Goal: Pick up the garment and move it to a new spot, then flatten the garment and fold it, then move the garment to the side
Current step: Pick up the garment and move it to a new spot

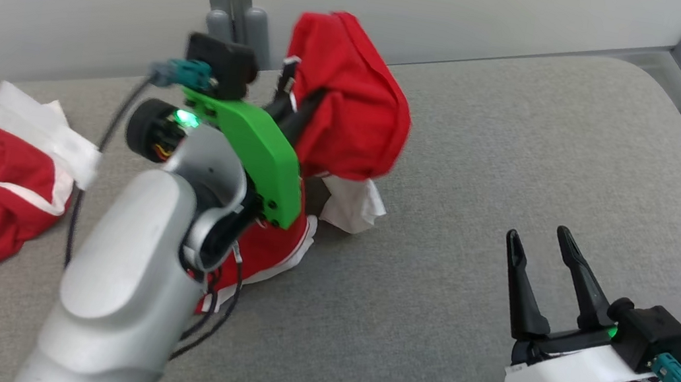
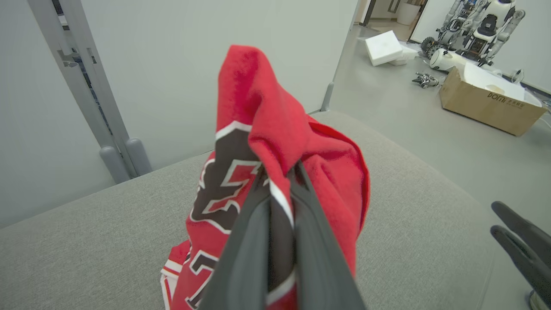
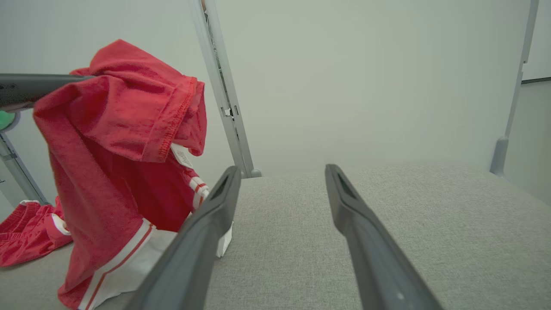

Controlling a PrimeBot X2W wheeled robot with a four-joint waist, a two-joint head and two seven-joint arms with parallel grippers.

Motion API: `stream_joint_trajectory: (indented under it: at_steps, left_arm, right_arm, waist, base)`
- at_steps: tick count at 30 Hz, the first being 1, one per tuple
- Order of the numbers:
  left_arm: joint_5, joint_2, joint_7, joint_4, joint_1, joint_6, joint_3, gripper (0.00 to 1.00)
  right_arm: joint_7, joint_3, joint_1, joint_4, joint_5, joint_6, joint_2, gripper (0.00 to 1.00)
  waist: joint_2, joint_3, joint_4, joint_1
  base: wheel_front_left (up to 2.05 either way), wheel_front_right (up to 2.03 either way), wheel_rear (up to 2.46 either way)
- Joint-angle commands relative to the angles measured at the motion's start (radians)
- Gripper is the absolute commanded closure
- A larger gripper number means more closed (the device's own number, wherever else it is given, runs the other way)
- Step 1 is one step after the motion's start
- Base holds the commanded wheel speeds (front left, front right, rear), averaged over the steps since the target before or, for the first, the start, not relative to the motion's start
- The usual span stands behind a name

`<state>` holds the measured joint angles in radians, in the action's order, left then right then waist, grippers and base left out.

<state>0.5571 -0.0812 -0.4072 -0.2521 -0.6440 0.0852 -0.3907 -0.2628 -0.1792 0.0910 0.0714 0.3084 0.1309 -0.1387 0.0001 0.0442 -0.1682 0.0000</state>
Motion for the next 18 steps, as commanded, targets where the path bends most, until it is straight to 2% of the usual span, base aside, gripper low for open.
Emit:
stream_joint_trajectory:
  at_steps: [1, 6, 7, 8, 9, 14, 18]
  left_arm:
    - [-0.016, 0.003, 0.024, -0.03, 0.021, -0.002, -0.032, 1.0]
    - [-0.049, 0.027, 0.137, -0.179, 0.043, 0.007, -0.188, 1.0]
    - [-0.04, 0.027, 0.171, -0.207, 0.047, 0.008, -0.228, 0.97]
    - [-0.02, 0.029, 0.202, -0.228, 0.055, 0.005, -0.275, 0.54]
    - [-0.006, 0.029, 0.218, -0.247, 0.062, 0.001, -0.309, 0.0]
    - [0.07, 0.028, 0.327, -0.29, 0.033, -0.033, -0.427, 0.0]
    - [0.105, 0.028, 0.391, -0.291, 0.01, -0.056, -0.441, 0.0]
  right_arm:
    - [-0.003, -0.006, 0.005, -0.002, 0.007, 0.0, 0.003, 0.0]
    - [-0.003, -0.012, 0.021, -0.001, 0.008, 0.0, 0.002, 0.0]
    - [-0.003, -0.014, 0.02, 0.004, 0.01, 0.0, 0.0, 0.0]
    - [-0.003, -0.016, 0.02, 0.009, 0.01, 0.0, -0.001, 0.0]
    - [-0.003, -0.018, 0.021, 0.012, 0.011, 0.0, -0.001, 0.0]
    - [-0.003, -0.016, 0.015, 0.023, 0.012, 0.0, -0.008, 0.0]
    - [-0.003, -0.009, -0.004, 0.025, 0.013, 0.0, -0.018, 0.0]
  waist:
    - [-0.0001, 0.045, -0.069, 0.0]
    - [-0.0001, 0.078, -0.109, 0.0]
    - [-0.0001, 0.081, -0.112, 0.0]
    - [-0.0001, 0.083, -0.114, 0.0]
    - [-0.0001, 0.083, -0.116, 0.0]
    - [-0.0001, 0.061, -0.09, 0.0]
    - [-0.0001, 0.033, -0.048, 0.0]
  base:
    - [0.0, 0.0, 0.0]
    - [0.0, 0.0, 0.0]
    - [0.0, 0.0, 0.0]
    - [0.0, 0.0, 0.0]
    - [0.0, 0.0, 0.0]
    - [0.0, 0.0, 0.0]
    - [0.0, 0.0, 0.0]
